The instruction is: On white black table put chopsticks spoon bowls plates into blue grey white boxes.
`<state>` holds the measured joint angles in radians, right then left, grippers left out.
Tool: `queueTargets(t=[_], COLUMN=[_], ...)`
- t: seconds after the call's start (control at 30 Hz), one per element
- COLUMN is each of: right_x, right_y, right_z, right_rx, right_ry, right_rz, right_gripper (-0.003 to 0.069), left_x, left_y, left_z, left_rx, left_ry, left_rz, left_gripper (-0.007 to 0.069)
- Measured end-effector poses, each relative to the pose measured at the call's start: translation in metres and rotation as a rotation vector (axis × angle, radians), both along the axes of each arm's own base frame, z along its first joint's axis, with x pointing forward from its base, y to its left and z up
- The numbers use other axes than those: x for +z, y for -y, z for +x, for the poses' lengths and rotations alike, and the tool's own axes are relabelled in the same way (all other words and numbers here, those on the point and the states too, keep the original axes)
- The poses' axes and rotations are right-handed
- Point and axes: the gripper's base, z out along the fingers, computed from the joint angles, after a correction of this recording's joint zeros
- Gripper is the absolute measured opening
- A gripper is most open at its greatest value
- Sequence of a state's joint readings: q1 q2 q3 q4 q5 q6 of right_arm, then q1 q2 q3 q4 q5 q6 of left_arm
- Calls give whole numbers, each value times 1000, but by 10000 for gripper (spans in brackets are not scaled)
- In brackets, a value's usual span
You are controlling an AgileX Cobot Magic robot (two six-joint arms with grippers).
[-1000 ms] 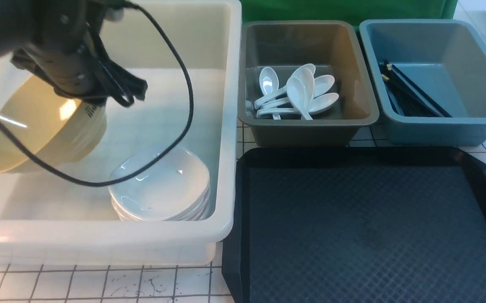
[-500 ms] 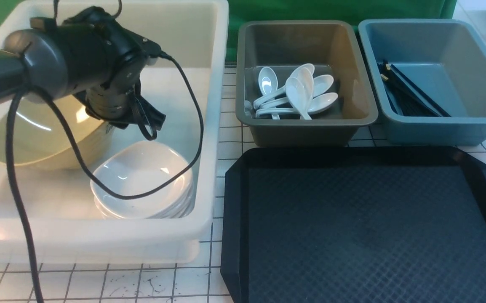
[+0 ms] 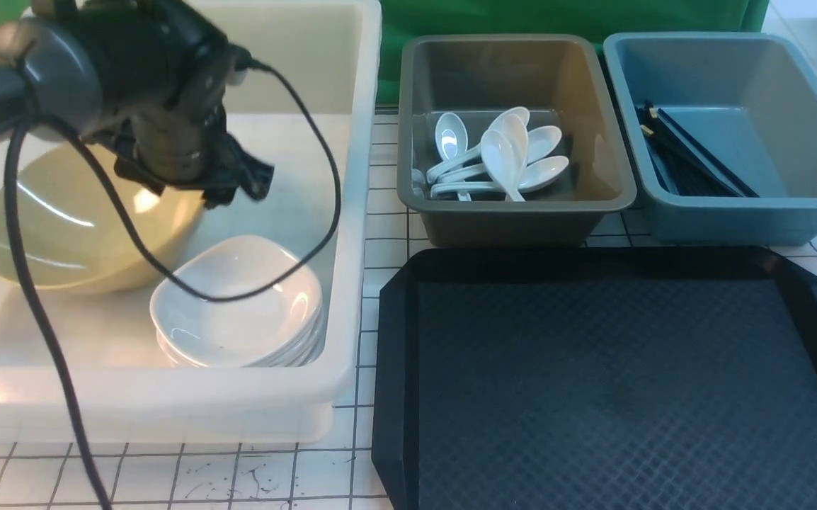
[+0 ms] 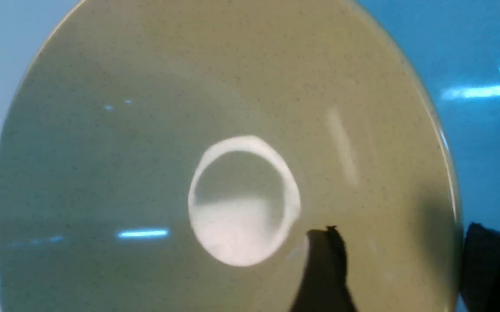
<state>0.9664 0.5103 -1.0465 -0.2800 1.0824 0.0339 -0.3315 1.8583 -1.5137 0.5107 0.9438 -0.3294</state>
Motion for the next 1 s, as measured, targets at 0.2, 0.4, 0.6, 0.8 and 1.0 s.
queueTargets(t=[0.2,0.4,0.6,0.8,1.0], right_x=[0,0,-5,-6,-8], right_y=[0,0,3,4,10], right_z=[0,0,-2,-2,-6], right_rx=[6,11,7,-16,-78], right_ry=[6,8,-23,-59,-108], right_rz=[-7,-18,-66,-63,22], right_gripper=[25,25,26,27,29], left_x=[50,132,202,180,103], left_y=[26,64,64,43,12], left_z=[-18,-82,-177,-255,-293], left_rx=[-29,-123,-215,-369,-420], left_ry=[88,299,481,509,509], left_rz=[-98,-300,-633,-882,-1006], left_gripper=[504,182,6,-1,-1])
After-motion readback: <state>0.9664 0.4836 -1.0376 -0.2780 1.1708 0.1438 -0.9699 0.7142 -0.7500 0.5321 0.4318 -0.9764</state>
